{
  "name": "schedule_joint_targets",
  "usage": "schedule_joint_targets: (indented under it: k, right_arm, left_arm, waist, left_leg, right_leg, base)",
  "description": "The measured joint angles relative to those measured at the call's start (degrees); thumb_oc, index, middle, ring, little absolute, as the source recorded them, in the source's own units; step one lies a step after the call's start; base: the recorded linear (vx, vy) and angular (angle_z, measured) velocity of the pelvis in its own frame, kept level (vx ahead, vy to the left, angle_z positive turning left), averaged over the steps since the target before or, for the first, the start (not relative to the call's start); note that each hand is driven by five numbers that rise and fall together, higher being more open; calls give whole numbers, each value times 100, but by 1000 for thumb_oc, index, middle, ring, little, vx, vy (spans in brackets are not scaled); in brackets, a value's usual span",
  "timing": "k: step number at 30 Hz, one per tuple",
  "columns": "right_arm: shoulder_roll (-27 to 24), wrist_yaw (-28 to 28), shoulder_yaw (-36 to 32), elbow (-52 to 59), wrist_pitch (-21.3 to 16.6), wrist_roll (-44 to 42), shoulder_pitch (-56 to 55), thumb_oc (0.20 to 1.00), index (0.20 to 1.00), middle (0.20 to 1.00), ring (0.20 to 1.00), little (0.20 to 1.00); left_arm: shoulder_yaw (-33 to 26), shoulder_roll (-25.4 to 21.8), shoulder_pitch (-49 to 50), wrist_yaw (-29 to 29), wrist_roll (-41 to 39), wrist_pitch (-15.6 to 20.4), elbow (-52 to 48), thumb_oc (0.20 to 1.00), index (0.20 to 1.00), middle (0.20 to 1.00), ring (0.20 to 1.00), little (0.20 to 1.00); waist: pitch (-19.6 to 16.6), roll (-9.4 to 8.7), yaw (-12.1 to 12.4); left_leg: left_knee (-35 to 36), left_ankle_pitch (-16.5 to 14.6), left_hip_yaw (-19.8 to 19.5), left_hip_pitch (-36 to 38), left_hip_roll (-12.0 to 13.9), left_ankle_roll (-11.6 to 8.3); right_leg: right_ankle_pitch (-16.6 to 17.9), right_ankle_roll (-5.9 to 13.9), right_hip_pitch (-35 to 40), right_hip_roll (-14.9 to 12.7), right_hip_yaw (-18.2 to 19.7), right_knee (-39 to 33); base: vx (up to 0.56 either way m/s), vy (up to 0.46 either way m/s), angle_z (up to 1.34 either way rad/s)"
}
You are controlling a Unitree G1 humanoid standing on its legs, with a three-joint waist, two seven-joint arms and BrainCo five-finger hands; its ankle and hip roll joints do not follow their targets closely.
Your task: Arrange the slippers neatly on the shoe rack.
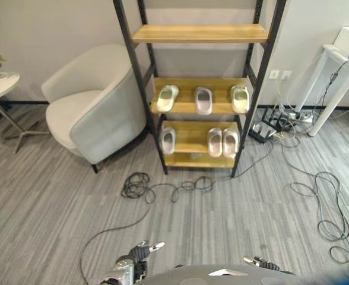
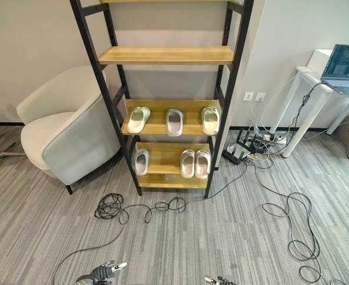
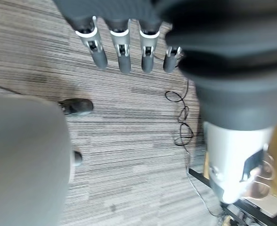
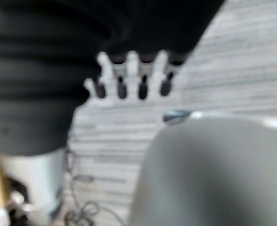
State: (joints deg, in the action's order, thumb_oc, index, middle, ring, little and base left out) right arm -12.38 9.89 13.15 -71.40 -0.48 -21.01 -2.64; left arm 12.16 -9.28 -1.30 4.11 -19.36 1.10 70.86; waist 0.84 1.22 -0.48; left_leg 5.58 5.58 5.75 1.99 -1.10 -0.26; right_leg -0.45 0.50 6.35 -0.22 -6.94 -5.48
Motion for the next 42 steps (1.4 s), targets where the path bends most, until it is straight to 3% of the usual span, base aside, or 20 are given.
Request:
schedule_joint_targets:
  k: [9, 20, 42]
  right_arm:
    - [-102, -227, 45, -132, 24, 11, 89, 1000, 1000, 1000, 1000, 1000]
    - [-132, -348, 271, -153, 20, 107, 166, 1000, 1000, 1000, 1000, 1000]
    - [-161, -280, 106, -216, 129, -185, 216, 1000, 1000, 1000, 1000, 1000]
  left_arm:
    - [202, 105, -141, -453, 708, -61, 59, 1000, 1000, 1000, 1000, 1000]
    - [570, 152, -235, -439, 721, -61, 117, 1000, 1000, 1000, 1000, 1000]
    - [557, 174, -217, -400, 238, -72, 12, 1000, 1000, 1000, 1000, 1000]
  waist:
    - [101, 149, -21]
    - [119, 148, -14]
    - [320, 144, -45]
  left_leg:
    - [-2, 1, 21, -1, 2, -1]
    - [-1, 0, 7, 1, 7, -3]
    - [-26, 17, -31, -102, 56, -36]
  right_leg:
    - [2, -2, -9, 1, 16, 0]
    - [-6, 0, -1, 5, 5, 0]
    - [-25, -74, -114, 61, -17, 49]
  base:
    - [0, 1, 0]
    - [5, -13, 0]
    - [14, -67, 1]
